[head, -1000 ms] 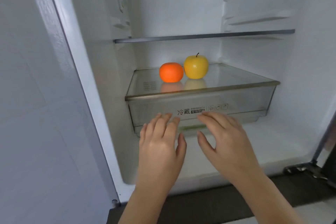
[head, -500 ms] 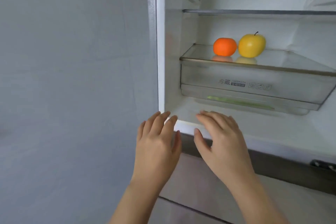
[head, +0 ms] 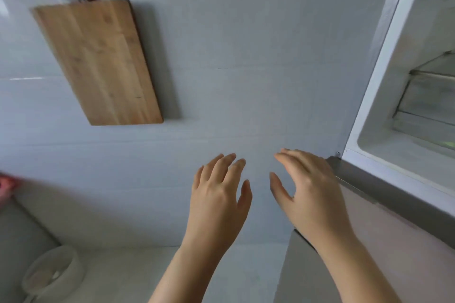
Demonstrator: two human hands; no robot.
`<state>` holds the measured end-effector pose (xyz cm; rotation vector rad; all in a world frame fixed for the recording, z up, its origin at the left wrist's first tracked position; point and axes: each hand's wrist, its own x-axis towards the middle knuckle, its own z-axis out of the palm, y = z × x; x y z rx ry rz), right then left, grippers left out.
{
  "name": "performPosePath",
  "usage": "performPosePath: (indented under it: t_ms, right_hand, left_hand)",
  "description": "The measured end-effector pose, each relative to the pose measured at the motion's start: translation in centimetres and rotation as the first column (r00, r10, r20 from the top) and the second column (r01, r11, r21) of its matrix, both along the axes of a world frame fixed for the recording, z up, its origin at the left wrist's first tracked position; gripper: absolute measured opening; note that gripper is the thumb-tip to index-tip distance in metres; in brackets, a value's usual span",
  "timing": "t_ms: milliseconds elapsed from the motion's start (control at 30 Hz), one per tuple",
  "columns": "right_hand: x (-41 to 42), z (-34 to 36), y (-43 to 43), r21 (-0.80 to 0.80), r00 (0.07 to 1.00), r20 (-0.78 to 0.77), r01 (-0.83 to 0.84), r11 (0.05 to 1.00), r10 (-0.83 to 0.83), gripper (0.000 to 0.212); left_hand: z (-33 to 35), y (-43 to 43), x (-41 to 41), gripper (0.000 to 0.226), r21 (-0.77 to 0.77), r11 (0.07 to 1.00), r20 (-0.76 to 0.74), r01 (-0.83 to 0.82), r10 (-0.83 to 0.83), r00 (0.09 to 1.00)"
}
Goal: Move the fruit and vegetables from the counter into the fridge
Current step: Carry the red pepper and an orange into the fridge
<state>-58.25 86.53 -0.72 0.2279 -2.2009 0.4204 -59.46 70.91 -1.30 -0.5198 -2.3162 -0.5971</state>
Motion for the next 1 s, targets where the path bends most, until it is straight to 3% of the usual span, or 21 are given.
performPosePath:
  t_ms: [233, 467, 700, 1000]
  right_hand:
    - [0.2, 1.3, -8.8, 0.025, 0.97, 0.019, -0.242, 0.97, 0.241, 0.041]
    - [4.4, 0.8, -21.2, 0.019, 0.887, 0.049, -0.461, 0.887, 0.459, 0.042]
    - [13.3, -0.5, -36.4, 0.008, 0.686, 0.082, -0.726, 0.688, 0.723, 0.039]
    - [27.1, -3.4, -51.7, -0.053, 0.421, 0.145, -0.9, 0.432, 0.896, 0.04]
  left_hand:
    - [0.8, -8.8, 4.1, 0.038, -0.019, 0.964, 0.01, -0.265, 0.265, 0.964]
    - [0.5, -19.9, 11.7, 0.037, -0.05, 0.86, 0.006, -0.508, 0.509, 0.861]
    - [-1.2, -32.8, 24.8, 0.036, -0.033, 0.655, 0.022, -0.755, 0.755, 0.655]
    - [-3.8, -44.0, 41.9, 0.038, -0.067, 0.371, 0.057, -0.926, 0.928, 0.368]
